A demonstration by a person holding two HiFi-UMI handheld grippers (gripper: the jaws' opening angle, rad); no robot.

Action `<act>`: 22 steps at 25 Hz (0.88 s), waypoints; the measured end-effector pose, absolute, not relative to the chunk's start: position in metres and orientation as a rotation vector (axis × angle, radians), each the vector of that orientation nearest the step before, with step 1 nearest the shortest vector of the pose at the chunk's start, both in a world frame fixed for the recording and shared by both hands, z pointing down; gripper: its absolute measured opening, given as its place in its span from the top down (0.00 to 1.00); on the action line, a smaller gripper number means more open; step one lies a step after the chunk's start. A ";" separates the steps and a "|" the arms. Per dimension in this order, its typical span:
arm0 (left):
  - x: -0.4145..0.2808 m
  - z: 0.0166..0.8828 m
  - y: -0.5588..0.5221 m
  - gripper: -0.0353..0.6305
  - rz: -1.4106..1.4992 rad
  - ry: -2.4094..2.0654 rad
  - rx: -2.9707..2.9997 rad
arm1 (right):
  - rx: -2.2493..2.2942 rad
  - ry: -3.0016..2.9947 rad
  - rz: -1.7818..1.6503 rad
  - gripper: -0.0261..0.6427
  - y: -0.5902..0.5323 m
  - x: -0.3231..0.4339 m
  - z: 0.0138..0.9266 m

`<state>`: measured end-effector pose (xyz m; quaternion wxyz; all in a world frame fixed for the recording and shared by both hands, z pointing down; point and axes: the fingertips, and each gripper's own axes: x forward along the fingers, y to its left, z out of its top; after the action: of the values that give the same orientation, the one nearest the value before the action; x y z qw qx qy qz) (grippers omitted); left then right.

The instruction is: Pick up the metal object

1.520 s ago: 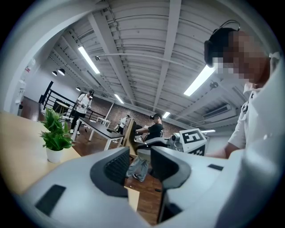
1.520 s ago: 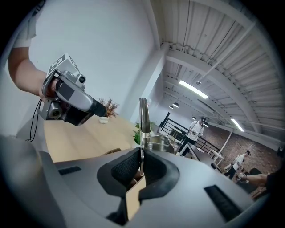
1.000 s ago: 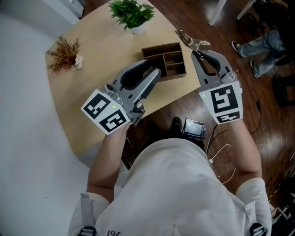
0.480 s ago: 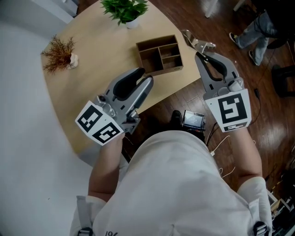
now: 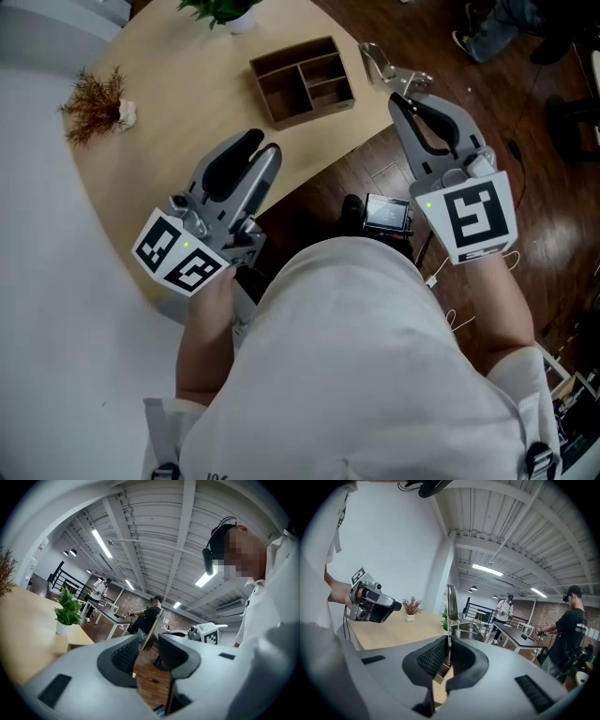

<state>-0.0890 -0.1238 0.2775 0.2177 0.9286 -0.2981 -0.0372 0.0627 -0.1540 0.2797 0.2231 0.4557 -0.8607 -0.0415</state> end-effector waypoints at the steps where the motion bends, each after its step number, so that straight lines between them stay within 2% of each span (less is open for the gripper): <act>1: -0.089 0.279 -0.122 0.76 -0.101 -0.824 2.566 | 1.260 -2.375 -0.099 0.95 -0.151 0.064 0.282; 22: -0.081 0.293 -0.093 0.76 -0.081 -0.801 2.529 | 1.294 -2.372 0.014 0.95 -0.124 0.076 0.299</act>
<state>-0.0810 -0.0932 0.2929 0.2411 0.9248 -0.2929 -0.0297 0.0760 -0.1241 0.2994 0.2178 0.4674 -0.8568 0.0050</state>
